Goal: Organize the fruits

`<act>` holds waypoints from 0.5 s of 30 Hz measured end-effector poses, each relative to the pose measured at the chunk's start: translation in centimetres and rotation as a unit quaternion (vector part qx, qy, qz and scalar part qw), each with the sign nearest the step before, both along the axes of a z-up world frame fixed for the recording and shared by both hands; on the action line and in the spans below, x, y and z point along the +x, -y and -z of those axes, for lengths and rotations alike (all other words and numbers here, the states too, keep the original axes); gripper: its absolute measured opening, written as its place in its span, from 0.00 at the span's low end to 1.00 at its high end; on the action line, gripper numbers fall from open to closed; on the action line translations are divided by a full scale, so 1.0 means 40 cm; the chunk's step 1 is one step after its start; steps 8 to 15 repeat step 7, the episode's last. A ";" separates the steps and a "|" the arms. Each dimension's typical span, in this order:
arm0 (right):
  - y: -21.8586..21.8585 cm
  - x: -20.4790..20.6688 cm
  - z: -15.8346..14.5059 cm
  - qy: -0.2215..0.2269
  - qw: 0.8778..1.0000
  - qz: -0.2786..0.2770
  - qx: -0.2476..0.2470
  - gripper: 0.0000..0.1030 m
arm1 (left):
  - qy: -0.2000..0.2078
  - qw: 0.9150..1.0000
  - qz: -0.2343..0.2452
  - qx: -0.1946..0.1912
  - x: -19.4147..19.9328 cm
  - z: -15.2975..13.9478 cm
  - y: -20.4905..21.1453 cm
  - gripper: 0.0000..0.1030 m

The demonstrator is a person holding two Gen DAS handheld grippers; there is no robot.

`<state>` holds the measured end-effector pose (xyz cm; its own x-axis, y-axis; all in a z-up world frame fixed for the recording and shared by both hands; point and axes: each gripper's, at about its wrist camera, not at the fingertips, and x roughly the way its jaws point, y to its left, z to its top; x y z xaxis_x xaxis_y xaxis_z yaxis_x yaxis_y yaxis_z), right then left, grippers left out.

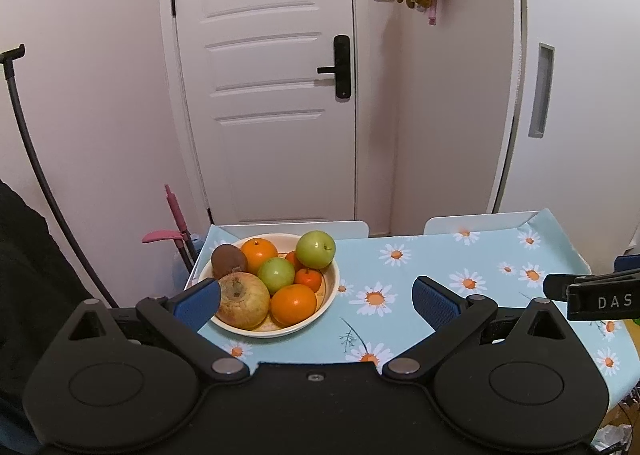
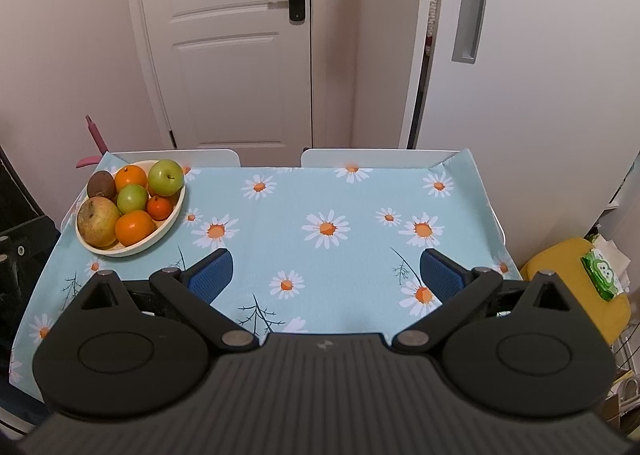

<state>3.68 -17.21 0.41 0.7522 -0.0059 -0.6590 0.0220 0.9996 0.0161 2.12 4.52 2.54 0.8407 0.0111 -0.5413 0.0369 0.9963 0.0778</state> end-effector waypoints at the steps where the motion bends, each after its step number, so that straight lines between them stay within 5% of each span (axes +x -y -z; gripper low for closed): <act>1: 0.001 0.000 0.000 0.000 1.000 0.000 0.001 1.00 | 0.000 1.000 -0.001 0.001 0.001 0.000 0.000 1.00; 15: -0.003 0.004 0.001 -0.002 1.000 0.000 0.001 1.00 | 0.003 1.000 -0.003 0.002 0.004 0.002 -0.006 1.00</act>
